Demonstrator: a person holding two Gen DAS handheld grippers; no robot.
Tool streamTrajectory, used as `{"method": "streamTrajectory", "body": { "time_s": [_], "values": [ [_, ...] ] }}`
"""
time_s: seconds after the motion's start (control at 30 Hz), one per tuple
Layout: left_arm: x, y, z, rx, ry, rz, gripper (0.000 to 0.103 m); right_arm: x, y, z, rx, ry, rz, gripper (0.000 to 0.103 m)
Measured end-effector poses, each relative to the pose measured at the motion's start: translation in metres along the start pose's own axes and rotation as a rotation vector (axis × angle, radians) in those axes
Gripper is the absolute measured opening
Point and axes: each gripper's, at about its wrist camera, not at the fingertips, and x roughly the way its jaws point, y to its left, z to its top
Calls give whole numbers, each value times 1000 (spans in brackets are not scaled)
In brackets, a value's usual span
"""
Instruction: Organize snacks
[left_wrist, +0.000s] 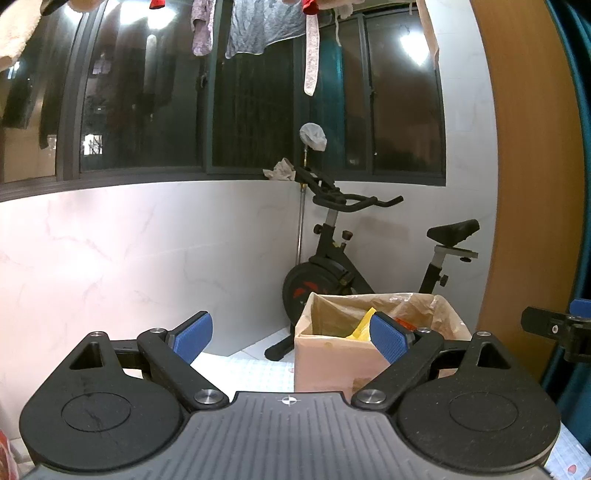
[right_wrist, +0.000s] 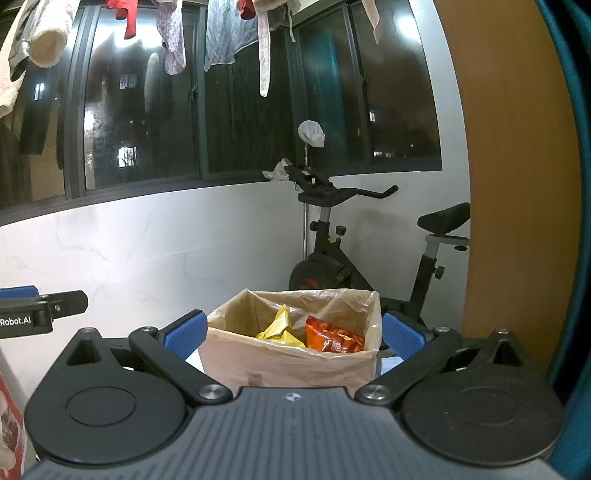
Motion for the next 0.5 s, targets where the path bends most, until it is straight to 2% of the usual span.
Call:
{"method": "streamTrajectory", "body": {
  "time_s": [0.5],
  "values": [
    [-4,4,-4,-7,7,-11,94,-2,0,0,12,8,-9,103]
  ]
}}
